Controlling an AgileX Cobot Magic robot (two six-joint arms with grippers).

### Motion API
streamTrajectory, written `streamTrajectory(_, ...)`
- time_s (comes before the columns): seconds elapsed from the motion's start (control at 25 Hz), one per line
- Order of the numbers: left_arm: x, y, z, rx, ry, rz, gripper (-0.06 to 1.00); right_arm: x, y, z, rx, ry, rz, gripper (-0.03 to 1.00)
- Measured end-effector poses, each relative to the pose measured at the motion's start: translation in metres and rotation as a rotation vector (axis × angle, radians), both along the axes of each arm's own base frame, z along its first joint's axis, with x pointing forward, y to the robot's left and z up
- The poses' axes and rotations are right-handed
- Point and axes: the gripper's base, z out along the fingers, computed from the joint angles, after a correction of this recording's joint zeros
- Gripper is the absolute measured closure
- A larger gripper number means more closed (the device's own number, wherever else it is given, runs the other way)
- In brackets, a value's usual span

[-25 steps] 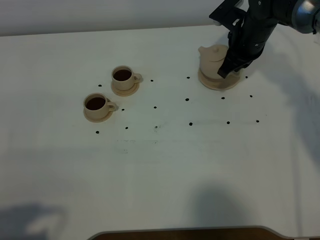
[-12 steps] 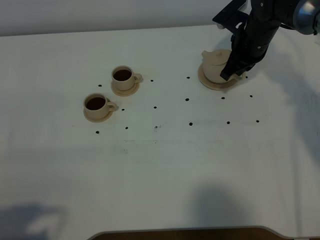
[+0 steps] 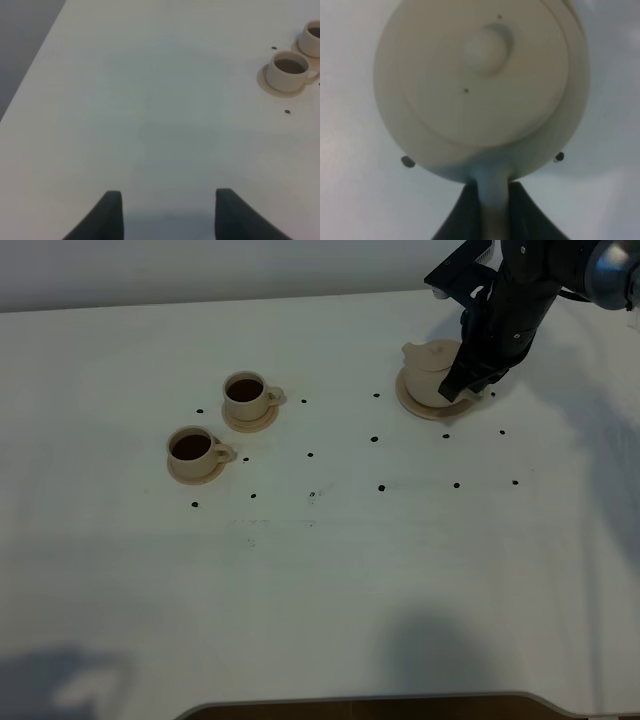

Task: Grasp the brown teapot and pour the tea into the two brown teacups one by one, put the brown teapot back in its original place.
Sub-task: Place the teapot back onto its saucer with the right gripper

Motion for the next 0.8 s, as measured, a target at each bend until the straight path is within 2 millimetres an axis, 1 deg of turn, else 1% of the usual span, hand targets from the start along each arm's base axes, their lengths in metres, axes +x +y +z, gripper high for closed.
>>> streamTrajectory(0.16,0.0000,0.0000,0.0000,0.000,0.000,0.000,0.50,-0.0002,0.0005,0.0000,0.009,0.003,-0.012,0.88)
streamTrajectory(0.36,0.0000,0.0000,0.0000,0.000,0.000,0.000,0.50,0.0008,0.0012,-0.0074,0.012,0.016,-0.021,0.87)
streamTrajectory(0.56,0.0000,0.0000,0.0000,0.000,0.000,0.000,0.50,0.0001,0.0018,-0.0078,0.033,0.030,-0.038,0.84)
streamTrajectory(0.64,0.0000,0.0000,0.0000,0.000,0.000,0.000,0.50,0.0000,0.0017,-0.0081,0.038,0.035,-0.048,0.80)
streamTrajectory(0.72,0.0000,0.0000,0.0000,0.000,0.000,0.000,0.50,-0.0009,0.0020,-0.0082,0.046,0.046,-0.062,0.73)
streamTrajectory(0.8,0.0000,0.0000,0.0000,0.000,0.000,0.000,0.50,-0.0019,0.0022,-0.0085,0.051,0.060,-0.077,0.63)
